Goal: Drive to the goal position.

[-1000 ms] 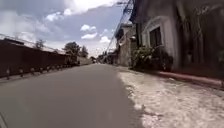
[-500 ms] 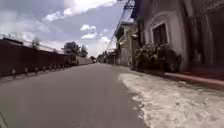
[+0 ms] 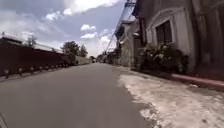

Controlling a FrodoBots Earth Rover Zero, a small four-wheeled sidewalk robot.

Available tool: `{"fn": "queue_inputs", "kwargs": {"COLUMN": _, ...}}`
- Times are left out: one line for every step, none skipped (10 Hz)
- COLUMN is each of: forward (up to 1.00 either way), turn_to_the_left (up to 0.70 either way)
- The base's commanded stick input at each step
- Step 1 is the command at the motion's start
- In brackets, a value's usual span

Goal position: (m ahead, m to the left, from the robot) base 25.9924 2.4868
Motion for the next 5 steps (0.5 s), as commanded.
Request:
{"fn": "queue_inputs", "kwargs": {"forward": 1.0, "turn_to_the_left": 0.0}}
{"fn": "queue_inputs", "kwargs": {"forward": 1.0, "turn_to_the_left": 0.0}}
{"fn": "queue_inputs", "kwargs": {"forward": 1.0, "turn_to_the_left": 0.0}}
{"fn": "queue_inputs", "kwargs": {"forward": 1.0, "turn_to_the_left": 0.0}}
{"fn": "queue_inputs", "kwargs": {"forward": 1.0, "turn_to_the_left": 0.0}}
